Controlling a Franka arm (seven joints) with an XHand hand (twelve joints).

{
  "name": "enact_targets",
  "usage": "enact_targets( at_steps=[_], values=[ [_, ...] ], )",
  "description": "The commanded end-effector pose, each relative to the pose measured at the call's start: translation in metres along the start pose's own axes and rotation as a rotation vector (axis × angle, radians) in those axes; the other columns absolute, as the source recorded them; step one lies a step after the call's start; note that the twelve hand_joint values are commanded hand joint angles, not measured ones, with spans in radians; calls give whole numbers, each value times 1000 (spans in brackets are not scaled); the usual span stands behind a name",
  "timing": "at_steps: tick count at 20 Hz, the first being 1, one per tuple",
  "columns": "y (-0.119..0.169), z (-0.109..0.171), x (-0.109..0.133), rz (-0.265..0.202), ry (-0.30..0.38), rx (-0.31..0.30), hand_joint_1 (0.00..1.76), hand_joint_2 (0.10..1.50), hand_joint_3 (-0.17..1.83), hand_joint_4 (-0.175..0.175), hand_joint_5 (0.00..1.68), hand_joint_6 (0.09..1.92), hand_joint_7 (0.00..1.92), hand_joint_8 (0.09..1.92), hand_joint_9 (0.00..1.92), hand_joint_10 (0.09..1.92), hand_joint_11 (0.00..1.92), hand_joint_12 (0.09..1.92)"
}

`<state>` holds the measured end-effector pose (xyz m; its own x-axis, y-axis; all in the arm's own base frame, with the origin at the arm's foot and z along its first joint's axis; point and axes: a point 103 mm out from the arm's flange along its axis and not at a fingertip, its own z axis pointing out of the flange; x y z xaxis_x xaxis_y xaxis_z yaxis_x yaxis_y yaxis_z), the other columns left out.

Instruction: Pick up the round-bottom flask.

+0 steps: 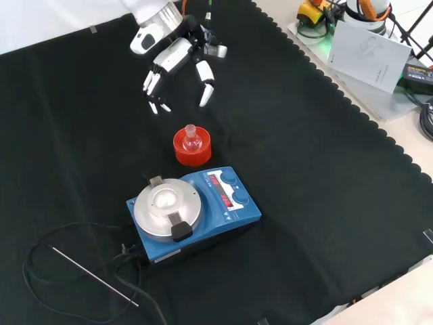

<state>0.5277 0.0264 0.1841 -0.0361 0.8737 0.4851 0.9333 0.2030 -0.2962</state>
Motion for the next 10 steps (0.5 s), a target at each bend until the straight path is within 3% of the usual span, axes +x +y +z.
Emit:
enact_targets(
  at_steps=[1,10],
  values=[
    [7,8,-2,-9,16,34,905,377,863,-171,270,856,698,987,699,950,343,1454],
    [6,20,-9,-18,34,66,898,375,864,-171,269,857,699,988,700,951,345,1454]
  ],
)
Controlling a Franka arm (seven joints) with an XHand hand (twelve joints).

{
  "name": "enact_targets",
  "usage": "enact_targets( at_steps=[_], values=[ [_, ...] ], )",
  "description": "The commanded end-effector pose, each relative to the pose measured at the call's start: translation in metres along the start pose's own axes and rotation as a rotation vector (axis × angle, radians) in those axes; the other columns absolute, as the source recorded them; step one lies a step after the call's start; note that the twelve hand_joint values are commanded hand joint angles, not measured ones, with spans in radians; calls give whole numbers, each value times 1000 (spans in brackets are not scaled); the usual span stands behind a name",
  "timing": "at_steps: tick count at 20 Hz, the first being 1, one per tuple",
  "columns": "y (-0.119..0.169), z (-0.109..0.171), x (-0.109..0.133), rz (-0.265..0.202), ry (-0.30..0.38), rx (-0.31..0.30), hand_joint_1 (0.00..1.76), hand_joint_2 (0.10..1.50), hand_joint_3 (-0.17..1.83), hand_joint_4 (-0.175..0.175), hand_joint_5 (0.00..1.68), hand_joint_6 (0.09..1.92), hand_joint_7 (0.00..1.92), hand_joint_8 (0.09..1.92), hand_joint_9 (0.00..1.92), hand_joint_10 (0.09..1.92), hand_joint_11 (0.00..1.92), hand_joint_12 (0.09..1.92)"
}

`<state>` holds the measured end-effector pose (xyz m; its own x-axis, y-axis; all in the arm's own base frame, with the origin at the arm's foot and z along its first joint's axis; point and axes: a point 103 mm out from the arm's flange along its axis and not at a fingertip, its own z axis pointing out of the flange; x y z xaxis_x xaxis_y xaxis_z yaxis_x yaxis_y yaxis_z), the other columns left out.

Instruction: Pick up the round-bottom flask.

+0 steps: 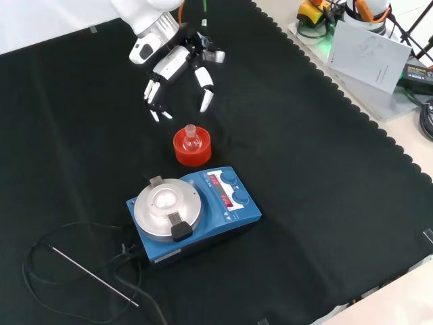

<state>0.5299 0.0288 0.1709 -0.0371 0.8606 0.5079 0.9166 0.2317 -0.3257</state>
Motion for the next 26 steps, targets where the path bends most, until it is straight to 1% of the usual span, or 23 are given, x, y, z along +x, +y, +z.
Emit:
enact_targets(
  at_steps=[1,7,13,17,23,26],
  values=[
    [1,10,-6,-9,8,29,897,375,864,-171,269,857,699,988,700,951,345,1454],
    [7,15,-11,-13,-14,47,895,374,864,-171,265,856,696,989,696,951,343,1454],
    [12,18,-12,-43,-49,101,862,357,852,-170,259,853,657,993,666,956,340,1456],
    [14,21,-13,-50,-80,127,810,352,831,-165,244,843,607,1008,624,972,319,1463],
    [18,25,-13,-54,-116,142,793,352,817,-160,231,832,569,1011,583,977,293,1470],
    [21,26,-13,-59,-110,140,789,353,814,-159,230,830,561,1010,574,977,287,1473]
  ],
)
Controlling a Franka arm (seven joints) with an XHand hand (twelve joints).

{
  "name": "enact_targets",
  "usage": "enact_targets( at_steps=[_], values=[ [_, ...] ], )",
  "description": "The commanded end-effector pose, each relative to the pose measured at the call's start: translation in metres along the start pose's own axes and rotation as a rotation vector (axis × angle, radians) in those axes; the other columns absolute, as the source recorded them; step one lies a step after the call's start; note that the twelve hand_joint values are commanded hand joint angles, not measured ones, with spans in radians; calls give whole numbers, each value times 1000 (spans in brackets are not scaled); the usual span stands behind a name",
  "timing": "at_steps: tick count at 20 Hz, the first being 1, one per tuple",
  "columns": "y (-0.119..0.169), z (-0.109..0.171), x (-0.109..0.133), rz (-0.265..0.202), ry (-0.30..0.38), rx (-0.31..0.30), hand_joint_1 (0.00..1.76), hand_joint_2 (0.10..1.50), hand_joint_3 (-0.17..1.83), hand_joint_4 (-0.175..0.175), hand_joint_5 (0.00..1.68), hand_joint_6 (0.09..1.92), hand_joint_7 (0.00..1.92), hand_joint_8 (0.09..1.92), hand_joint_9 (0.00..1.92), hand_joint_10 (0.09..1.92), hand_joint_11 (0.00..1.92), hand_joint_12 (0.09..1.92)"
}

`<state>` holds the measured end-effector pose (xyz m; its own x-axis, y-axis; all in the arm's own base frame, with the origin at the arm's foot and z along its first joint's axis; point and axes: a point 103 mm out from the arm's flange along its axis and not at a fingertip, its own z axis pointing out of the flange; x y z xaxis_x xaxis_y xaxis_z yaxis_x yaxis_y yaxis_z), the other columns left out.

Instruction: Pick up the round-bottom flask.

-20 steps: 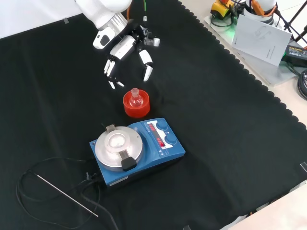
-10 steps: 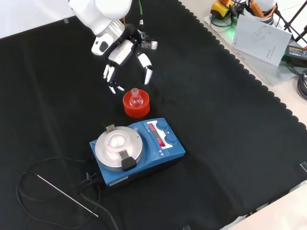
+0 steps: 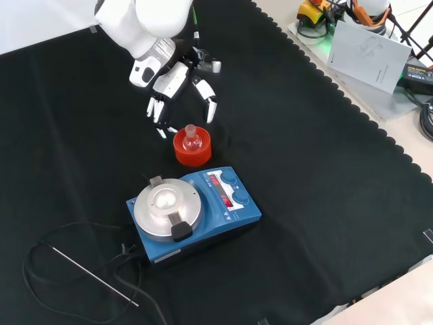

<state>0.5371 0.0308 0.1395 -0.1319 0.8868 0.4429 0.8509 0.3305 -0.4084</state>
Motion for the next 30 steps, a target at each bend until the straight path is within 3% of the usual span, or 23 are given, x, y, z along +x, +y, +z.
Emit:
enact_targets(
  at_steps=[1,5,14,18,30],
  values=[
    [5,2,1,-9,-5,5,786,353,813,-159,229,829,559,1010,572,978,285,1473],
    [7,4,0,-23,-21,24,779,354,810,-157,225,824,553,1008,565,978,280,1476],
    [0,12,-12,10,-62,34,747,358,793,-149,204,783,496,1012,506,996,251,1488],
    [-1,14,-16,15,-36,41,743,360,791,-149,203,775,489,1011,498,999,248,1490],
    [-2,22,-17,23,-95,51,738,366,786,-145,211,759,466,1009,485,1001,242,1491]
  ],
)
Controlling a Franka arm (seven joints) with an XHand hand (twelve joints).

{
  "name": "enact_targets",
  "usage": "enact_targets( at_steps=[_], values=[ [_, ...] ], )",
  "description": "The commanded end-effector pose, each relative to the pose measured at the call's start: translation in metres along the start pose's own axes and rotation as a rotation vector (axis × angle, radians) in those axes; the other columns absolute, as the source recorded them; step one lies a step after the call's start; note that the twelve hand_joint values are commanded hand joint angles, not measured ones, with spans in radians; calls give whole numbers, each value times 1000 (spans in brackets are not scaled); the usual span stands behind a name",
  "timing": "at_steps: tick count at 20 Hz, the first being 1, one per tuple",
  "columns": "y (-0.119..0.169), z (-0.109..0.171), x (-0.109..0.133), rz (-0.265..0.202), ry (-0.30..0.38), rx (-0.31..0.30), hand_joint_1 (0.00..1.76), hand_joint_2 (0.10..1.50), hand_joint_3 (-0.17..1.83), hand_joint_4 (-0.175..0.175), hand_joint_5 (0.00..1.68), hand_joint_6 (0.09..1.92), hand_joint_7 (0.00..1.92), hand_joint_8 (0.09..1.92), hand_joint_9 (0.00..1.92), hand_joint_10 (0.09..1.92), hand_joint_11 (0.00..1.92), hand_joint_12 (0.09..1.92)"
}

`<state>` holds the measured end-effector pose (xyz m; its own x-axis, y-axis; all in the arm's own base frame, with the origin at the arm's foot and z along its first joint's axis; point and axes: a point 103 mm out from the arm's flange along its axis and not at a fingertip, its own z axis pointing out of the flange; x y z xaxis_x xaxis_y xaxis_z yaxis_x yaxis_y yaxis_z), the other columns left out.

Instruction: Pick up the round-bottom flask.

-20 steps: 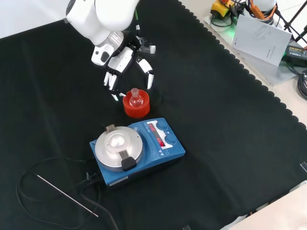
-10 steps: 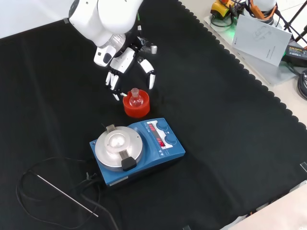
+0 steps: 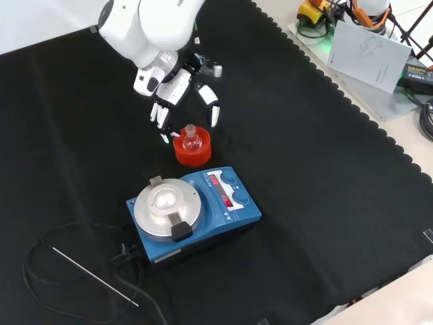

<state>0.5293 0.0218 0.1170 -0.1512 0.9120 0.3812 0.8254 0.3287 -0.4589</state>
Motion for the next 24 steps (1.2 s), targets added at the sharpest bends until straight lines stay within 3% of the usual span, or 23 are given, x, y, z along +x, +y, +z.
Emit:
enact_targets(
  at_steps=[1,15,24],
  values=[
    [-2,4,0,5,-31,-2,742,366,786,-146,218,762,469,1011,488,1002,243,1492],
    [1,1,1,3,-58,-13,869,351,823,-170,316,853,647,960,745,916,424,1428],
    [9,5,7,-1,-64,-10,1006,343,882,-175,420,977,729,930,760,882,473,1405]
  ],
)
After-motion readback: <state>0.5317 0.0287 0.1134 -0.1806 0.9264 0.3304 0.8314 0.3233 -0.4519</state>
